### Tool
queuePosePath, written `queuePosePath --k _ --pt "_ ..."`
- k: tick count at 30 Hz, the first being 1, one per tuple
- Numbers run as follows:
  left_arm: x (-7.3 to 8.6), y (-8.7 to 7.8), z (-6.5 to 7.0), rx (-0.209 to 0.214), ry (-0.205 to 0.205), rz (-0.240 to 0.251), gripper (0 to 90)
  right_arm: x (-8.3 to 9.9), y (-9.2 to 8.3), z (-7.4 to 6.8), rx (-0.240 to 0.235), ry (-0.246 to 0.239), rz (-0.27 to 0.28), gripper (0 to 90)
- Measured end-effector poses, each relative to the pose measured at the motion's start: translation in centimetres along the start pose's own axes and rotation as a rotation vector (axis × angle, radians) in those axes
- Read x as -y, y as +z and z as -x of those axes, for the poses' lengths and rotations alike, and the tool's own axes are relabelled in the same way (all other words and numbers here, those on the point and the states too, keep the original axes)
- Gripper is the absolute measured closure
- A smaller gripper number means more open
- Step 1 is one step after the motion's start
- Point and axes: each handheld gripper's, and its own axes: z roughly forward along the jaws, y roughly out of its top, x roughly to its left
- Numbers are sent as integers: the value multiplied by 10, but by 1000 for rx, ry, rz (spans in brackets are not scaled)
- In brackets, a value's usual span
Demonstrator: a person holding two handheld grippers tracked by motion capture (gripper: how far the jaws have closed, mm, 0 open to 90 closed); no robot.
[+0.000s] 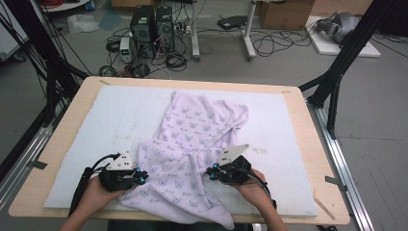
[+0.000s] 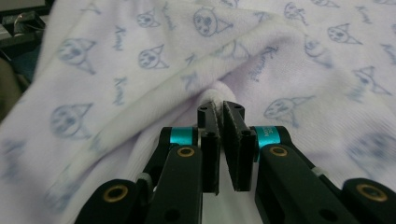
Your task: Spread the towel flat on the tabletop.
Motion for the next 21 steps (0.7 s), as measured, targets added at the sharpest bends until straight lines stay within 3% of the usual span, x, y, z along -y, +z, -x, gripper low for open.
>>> queuePosePath --k 8,12,14,17,21 --pt "-2 -13 -2 -7 -15 46 717 30 -51 -20 39 40 25 856" --pt "-3 -18 -6 -27 -27 64 662 36 -75 -29 24 51 55 848" --pt "-4 -20 -8 -37 -35 75 627 36 -82 -30 17 63 84 790" --pt "-4 -17 -13 -45 -43 65 586 30 -77 -26 26 70 118 675" --pt "-3 -5 -17 -42 -39 11 529 22 -51 -13 6 78 119 586"
